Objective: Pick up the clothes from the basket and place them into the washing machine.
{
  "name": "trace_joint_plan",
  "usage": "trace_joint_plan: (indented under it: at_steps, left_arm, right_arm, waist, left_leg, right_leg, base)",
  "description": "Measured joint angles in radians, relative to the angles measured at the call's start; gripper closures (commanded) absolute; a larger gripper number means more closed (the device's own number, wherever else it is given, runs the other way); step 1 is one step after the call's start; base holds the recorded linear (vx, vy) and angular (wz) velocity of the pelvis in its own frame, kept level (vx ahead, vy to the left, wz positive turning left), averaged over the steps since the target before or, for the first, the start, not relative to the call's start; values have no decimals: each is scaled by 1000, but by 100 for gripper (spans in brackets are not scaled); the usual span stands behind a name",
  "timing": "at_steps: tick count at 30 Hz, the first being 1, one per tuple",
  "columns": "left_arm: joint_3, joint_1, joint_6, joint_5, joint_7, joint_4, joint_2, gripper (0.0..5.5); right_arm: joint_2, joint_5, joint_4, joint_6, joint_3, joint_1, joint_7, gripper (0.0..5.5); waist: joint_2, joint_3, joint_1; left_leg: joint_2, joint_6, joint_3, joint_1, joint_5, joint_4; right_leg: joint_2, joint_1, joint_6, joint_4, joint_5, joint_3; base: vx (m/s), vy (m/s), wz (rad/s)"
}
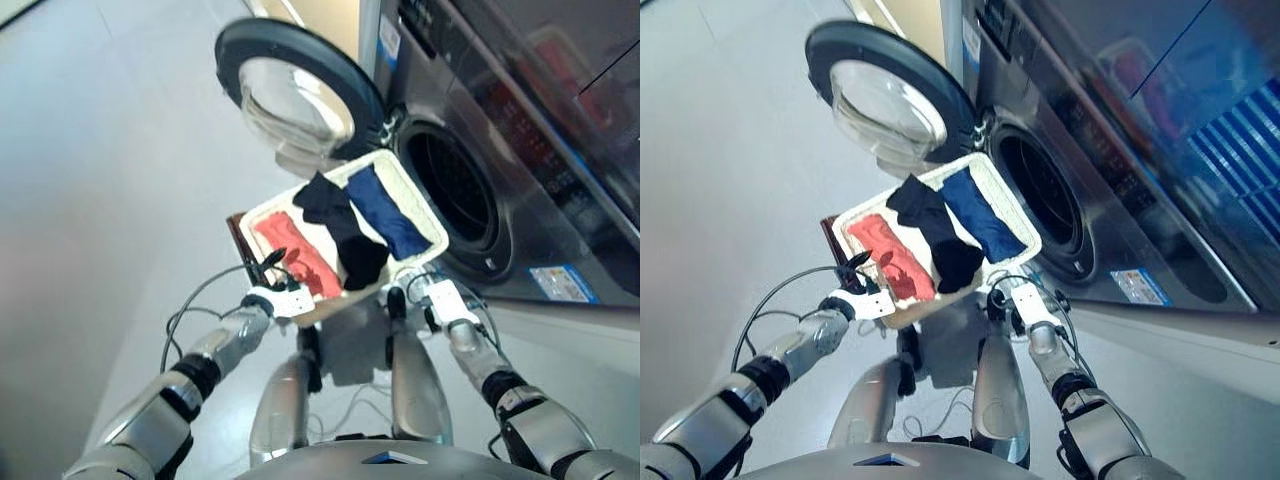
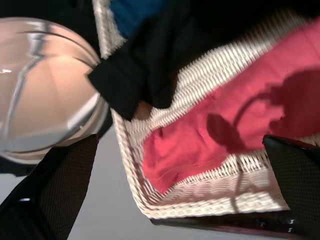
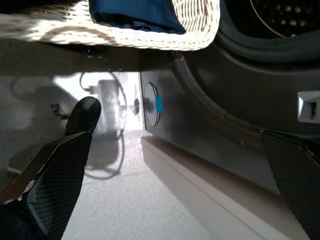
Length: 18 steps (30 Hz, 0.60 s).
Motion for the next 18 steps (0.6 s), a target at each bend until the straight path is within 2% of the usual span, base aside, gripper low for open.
trace_joint_plan:
  at_steps: [5,9,15,18]
  left_arm:
    - [-1,-56,82,98,32,21,13,0]
    - [0,-94,127,133,59,44,13,0]
    - [-4,-177,171,166,61,69,38,0]
    - [-7,-220,186,176,64,91,46,0]
  right_arm:
    - [-31,-15,-72,0,-2,-30,-1,0]
    - [-48,-15,-148,-4,-15,-26,-15,0]
    - [-71,-13,-194,-16,-48,-48,-44,0]
    - [-77,1,-217,-17,-58,-58,-54,0]
  waist:
    - [-5,14,-4]
    - [-8,18,-17]
    - [-14,43,-28]
    - [-14,61,-27]
  left_leg:
    - [10,7,-3,-177,-50,171]
    - [16,10,-13,-293,-72,263]
    - [23,16,-12,-405,-89,353]
    - [34,14,-14,-445,-107,401]
  right_leg:
    - [4,-163,-3,127,-23,23]
    - [5,-264,-2,183,-23,31]
    - [10,-372,0,252,-24,48]
    - [19,-414,-3,287,-29,53]
  base:
    - [-101,7,12]
    - [-82,5,23]
    - [-30,4,-1]
    - [-19,2,-44]
